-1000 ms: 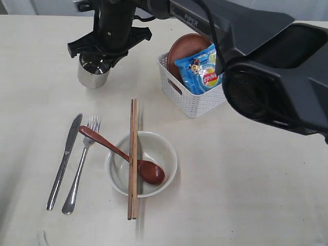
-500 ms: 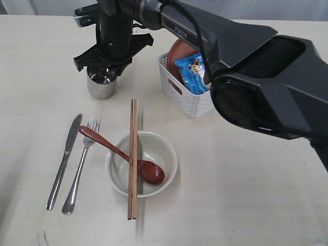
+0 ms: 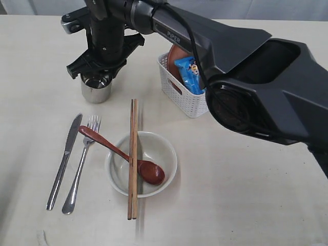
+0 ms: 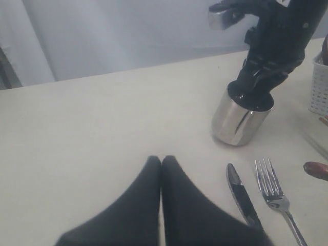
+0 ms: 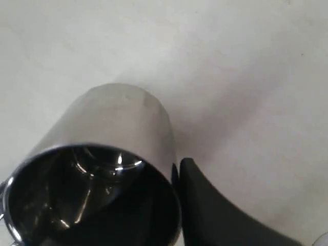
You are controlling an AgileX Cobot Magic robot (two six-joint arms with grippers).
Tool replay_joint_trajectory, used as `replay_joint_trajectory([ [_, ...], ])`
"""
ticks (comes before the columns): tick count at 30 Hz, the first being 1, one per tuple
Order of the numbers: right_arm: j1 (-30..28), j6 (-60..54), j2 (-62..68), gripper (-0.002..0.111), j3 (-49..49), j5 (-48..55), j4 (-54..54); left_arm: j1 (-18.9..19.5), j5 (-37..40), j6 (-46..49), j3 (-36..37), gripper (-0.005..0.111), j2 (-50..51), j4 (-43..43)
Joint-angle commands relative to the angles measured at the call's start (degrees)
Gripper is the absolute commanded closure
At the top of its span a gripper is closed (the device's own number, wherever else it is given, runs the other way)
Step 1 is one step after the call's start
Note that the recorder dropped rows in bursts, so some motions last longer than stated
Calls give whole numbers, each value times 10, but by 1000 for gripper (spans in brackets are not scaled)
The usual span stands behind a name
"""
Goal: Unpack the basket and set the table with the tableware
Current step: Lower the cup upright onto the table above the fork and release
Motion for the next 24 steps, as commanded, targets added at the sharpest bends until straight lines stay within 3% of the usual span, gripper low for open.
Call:
replay_joint_trajectory([
  [1, -2, 6, -5, 69, -5, 2, -2, 1, -4, 0, 1, 107, -2, -1],
  [4, -2, 11, -5, 64, -5, 2, -9, 1, -4, 0, 1, 107, -2, -1],
  [24, -2, 13, -43, 65, -6, 2, -14, 1, -4, 0, 1, 107, -2, -1],
])
